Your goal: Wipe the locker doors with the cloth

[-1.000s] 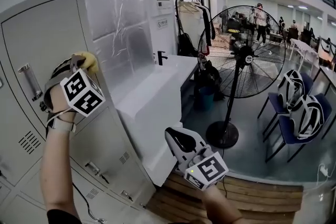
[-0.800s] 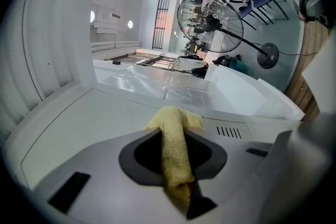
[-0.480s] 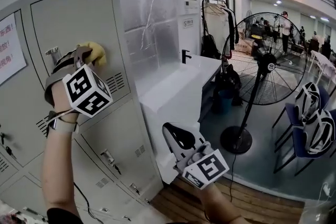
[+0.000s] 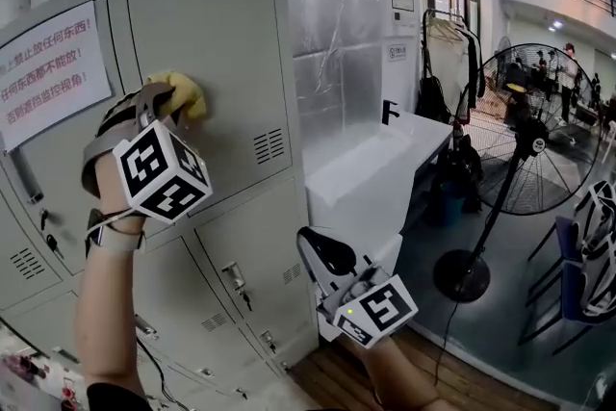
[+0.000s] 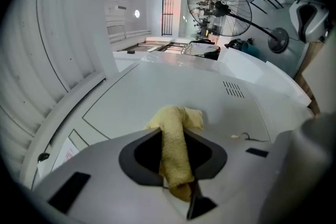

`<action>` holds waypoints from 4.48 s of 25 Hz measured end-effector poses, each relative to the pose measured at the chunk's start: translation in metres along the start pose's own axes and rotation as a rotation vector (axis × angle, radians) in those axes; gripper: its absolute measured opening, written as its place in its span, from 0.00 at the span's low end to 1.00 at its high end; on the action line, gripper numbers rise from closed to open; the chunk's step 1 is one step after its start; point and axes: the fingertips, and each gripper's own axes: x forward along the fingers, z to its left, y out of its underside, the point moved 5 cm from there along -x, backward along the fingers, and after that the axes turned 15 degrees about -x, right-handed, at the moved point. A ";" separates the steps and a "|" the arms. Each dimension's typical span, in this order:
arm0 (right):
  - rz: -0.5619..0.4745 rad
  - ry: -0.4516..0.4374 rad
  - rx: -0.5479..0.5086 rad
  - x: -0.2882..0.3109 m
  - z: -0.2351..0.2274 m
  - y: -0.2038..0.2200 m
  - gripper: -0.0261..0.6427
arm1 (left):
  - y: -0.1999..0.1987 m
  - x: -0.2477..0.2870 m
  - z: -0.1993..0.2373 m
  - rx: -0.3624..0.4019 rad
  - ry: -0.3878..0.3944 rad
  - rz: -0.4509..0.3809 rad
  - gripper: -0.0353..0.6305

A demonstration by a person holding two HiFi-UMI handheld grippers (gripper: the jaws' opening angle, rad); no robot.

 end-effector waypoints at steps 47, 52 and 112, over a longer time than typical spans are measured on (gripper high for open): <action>0.107 0.209 0.021 -0.052 -0.063 0.007 0.07 | -0.100 0.076 -0.007 0.086 0.042 -0.107 0.18; 0.126 0.262 0.005 -0.069 -0.075 0.009 0.07 | -0.126 0.101 -0.032 0.096 0.077 -0.132 0.18; -0.079 -0.004 -0.031 0.040 -0.008 -0.048 0.07 | -0.072 0.027 0.129 0.058 -0.318 -0.086 0.18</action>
